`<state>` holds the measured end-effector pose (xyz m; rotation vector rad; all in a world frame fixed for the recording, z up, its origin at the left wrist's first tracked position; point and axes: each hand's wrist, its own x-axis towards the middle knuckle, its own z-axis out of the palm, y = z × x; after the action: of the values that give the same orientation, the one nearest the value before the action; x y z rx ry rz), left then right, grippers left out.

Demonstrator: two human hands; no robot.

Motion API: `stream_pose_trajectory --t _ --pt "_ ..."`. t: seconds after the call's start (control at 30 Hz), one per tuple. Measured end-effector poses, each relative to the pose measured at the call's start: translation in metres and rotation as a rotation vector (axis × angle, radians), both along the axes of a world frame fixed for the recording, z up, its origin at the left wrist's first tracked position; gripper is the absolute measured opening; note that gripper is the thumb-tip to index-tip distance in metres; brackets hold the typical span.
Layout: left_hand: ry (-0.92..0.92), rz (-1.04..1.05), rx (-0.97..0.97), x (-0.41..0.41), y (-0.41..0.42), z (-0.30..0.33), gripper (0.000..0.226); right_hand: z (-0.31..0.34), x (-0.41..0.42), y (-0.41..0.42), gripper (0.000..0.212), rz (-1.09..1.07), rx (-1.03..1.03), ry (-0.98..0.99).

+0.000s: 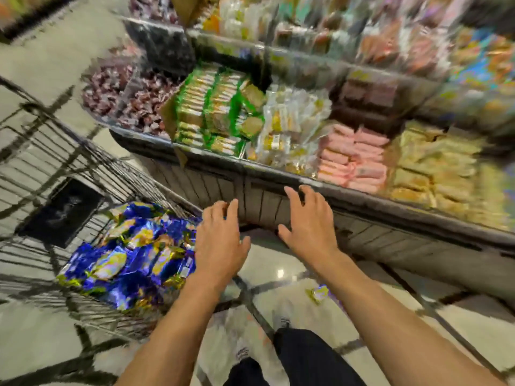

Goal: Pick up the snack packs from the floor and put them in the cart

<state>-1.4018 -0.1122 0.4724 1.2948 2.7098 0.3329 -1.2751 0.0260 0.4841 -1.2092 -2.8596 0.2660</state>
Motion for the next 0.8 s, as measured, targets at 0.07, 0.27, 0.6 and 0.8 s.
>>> stream_pose_trajectory --t 0.07,0.27,0.6,0.8 --pt "0.006 -0.078 -0.003 0.034 0.022 0.006 0.083 0.004 0.046 0.009 0.086 -0.090 -0.002 0.024" --pt "-0.014 -0.265 -0.020 0.152 0.094 0.000 0.079 0.003 0.185 0.045 0.082 -0.292 -0.044 0.083" --pt "-0.106 -0.320 -0.103 0.322 0.184 -0.064 0.078 -0.052 0.359 0.131 0.081 -0.363 -0.125 0.004" --pt "-0.207 -0.289 -0.154 0.353 0.211 -0.178 0.080 -0.172 0.386 0.153 0.080 -0.348 -0.206 -0.032"
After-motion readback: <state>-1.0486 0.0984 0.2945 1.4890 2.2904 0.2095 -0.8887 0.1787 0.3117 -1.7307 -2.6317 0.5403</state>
